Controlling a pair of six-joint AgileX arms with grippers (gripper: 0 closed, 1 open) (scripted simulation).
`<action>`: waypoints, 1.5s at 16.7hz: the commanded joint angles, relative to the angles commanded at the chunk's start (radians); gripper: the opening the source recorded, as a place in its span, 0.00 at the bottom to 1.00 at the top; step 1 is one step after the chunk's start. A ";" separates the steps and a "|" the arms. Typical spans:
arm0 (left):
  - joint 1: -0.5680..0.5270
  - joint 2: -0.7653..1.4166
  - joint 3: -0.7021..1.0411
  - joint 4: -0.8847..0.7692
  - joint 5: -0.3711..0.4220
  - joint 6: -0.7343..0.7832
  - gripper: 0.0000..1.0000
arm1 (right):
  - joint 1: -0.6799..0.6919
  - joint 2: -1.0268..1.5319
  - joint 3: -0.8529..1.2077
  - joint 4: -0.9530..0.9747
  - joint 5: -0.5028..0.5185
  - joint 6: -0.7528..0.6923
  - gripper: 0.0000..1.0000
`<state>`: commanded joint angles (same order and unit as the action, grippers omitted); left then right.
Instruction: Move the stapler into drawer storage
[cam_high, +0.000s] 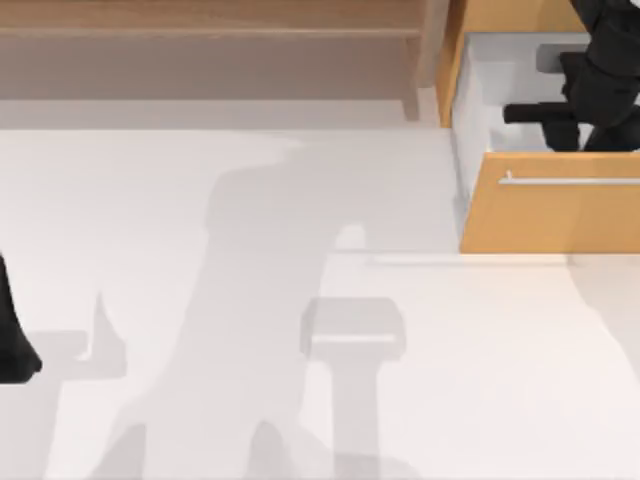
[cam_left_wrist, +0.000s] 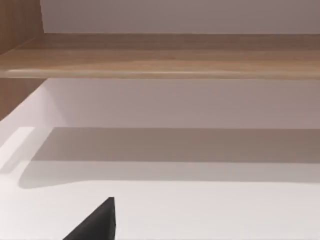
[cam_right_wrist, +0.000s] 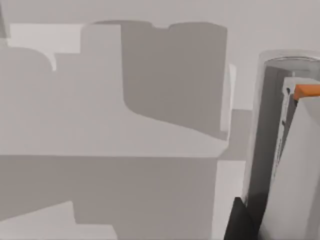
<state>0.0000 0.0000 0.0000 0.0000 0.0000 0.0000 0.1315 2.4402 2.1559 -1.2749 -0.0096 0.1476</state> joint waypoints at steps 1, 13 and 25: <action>0.000 0.000 0.000 0.000 0.000 0.000 1.00 | -0.001 0.001 -0.009 0.009 0.000 0.000 0.00; 0.000 0.000 0.000 0.000 0.000 0.000 1.00 | -0.002 0.003 -0.018 0.014 -0.001 0.000 0.60; 0.000 0.000 0.000 0.000 0.000 0.000 1.00 | -0.002 0.003 -0.018 0.014 -0.001 0.000 1.00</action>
<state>0.0000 0.0000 0.0000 0.0000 0.0000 0.0000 0.1290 2.4435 2.1375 -1.2605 -0.0105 0.1478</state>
